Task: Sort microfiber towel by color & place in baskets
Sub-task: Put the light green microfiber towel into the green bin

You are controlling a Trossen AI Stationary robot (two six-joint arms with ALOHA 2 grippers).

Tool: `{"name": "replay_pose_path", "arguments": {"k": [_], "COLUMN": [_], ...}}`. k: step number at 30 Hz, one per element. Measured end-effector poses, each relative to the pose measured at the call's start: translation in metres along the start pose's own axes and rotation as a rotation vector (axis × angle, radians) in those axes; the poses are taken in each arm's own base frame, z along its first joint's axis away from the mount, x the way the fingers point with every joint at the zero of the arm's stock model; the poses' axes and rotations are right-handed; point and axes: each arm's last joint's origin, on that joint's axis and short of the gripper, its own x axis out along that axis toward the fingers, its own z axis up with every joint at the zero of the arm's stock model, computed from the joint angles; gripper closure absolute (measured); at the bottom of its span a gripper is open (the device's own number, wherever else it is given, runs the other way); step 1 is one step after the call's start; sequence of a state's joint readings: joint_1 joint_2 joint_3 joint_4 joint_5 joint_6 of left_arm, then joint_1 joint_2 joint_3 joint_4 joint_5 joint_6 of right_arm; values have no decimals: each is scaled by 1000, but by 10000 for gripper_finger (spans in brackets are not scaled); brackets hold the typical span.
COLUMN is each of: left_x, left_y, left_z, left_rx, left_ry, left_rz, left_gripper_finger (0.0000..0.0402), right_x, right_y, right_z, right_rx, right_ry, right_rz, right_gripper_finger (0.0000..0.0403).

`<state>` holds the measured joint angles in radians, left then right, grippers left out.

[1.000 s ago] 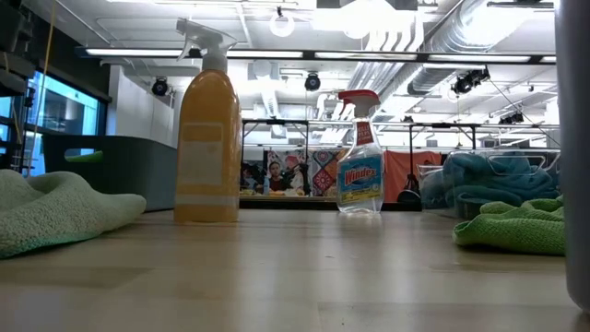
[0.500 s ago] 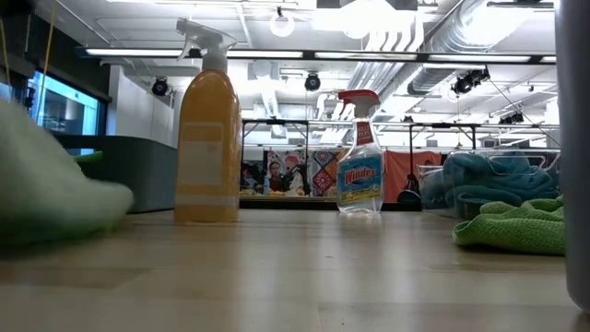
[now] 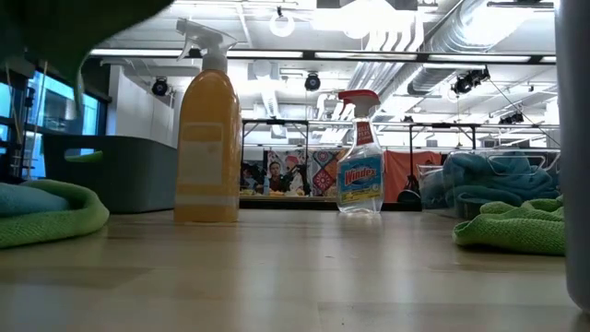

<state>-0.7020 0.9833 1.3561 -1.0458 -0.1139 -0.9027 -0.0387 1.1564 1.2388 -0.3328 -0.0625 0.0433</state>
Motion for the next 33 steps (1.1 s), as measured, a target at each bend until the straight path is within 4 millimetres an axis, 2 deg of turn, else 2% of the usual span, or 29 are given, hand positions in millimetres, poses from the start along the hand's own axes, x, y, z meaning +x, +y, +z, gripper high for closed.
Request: {"name": "replay_pose_path", "arguments": {"k": [5,10,13,15,21,24,28,33], "left_x": [-10,-25,-42,-53,-78,-83,-83,-90], "left_y": [-6,-20,-29,-31,-28,-23,-8,17], "left_z": [8,21,33,41,64,75,88,98], "left_rx": [35,73,130,204,487,597,657,608], "left_ry": [-57,-183,-329,-453,-773,-855,-834,-734], "left_rz": [-23,-154,-184,-129,230,454,817,1220], "left_gripper_finger": [401,401,401,401,401,401,401,401], "right_x": [0,0,0,0,0,0,0,0], "right_y": [0,0,0,0,0,0,0,0], "right_z": [0,0,0,0,0,0,0,0], "right_rx": [0,0,0,0,0,4,44,53], "right_ry": [0,0,0,0,-1,-1,-1,-1], "right_rz": [0,0,0,0,0,-2,-11,-14], "right_gripper_finger": [132,132,132,132,132,132,132,132]}}
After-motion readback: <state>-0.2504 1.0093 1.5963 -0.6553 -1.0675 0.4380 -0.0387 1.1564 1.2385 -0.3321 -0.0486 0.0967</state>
